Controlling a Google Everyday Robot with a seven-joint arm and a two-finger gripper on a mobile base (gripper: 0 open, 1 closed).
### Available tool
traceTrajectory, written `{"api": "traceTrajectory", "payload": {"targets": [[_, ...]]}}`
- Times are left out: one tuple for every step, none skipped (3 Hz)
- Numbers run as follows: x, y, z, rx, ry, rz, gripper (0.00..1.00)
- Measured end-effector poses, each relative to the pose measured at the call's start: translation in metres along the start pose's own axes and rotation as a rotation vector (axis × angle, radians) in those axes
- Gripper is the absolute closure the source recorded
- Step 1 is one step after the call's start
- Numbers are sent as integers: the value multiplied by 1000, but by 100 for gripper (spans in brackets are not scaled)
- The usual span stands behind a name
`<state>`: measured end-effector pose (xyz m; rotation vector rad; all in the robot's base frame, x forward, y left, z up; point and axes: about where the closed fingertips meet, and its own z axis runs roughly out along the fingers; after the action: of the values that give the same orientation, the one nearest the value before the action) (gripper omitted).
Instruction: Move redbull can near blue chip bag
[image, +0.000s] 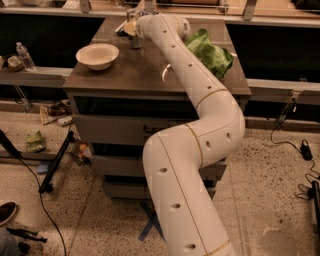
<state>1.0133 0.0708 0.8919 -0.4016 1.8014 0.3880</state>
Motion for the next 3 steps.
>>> {"api": "traceTrajectory", "payload": {"targets": [[-17,-15,3,71,-73,-31,100],[-28,-22,1,104,-113,-50,100],[-32,-22,2,115,-127,-54,82]]}}
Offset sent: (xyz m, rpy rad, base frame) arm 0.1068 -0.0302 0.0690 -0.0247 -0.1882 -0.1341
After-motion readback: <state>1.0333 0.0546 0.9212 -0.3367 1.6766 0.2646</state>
